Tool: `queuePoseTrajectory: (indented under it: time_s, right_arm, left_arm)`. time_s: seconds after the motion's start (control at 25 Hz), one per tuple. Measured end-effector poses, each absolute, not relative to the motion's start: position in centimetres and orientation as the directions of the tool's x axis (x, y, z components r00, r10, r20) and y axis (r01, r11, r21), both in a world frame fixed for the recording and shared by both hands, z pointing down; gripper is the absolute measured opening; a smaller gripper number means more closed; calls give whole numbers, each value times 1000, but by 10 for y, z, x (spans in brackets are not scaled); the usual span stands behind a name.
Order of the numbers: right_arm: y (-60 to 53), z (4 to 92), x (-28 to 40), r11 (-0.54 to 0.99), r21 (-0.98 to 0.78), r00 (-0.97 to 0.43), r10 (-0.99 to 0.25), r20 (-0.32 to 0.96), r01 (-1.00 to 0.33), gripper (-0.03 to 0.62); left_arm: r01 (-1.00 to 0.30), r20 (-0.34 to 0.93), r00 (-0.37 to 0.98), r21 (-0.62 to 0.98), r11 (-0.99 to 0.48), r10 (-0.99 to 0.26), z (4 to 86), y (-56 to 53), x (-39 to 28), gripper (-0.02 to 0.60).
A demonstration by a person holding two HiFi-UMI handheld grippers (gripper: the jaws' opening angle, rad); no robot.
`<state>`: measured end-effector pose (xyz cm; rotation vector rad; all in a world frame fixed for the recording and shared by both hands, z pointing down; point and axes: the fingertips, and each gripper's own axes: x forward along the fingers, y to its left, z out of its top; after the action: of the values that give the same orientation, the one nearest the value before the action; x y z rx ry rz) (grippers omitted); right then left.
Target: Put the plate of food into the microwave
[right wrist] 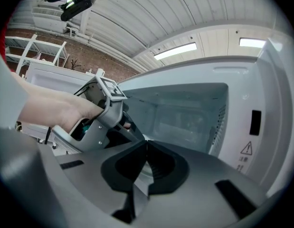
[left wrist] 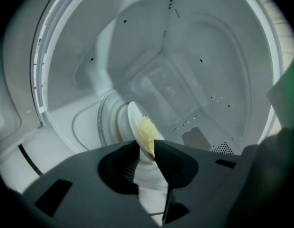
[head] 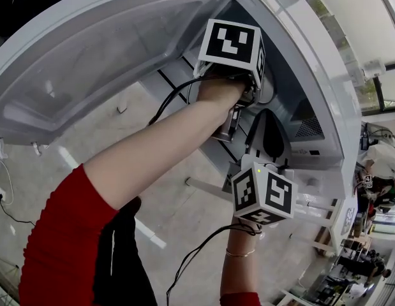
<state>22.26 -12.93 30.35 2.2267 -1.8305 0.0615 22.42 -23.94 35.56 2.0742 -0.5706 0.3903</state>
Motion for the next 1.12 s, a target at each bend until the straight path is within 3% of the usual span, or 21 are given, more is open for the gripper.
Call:
queuePoseTrajectory:
  time_s: [0.32,0.48,1.12]
  right_arm:
    - [-140,309,223,-168,155,202,-951,236,-974,15]
    - [-142,309,224,-168,151,202,-949,243,-974,15]
    - [-145,310,227,-170,153,204,-949,242,-973,14]
  left_arm:
    - [-564,540,804,563,-604,-248,357,-239,222,123]
    - [-569,552,797,550,-612,-245,356,-238,224,176]
    - [-541,594,763,370,-755,-255,358,-238,228,187]
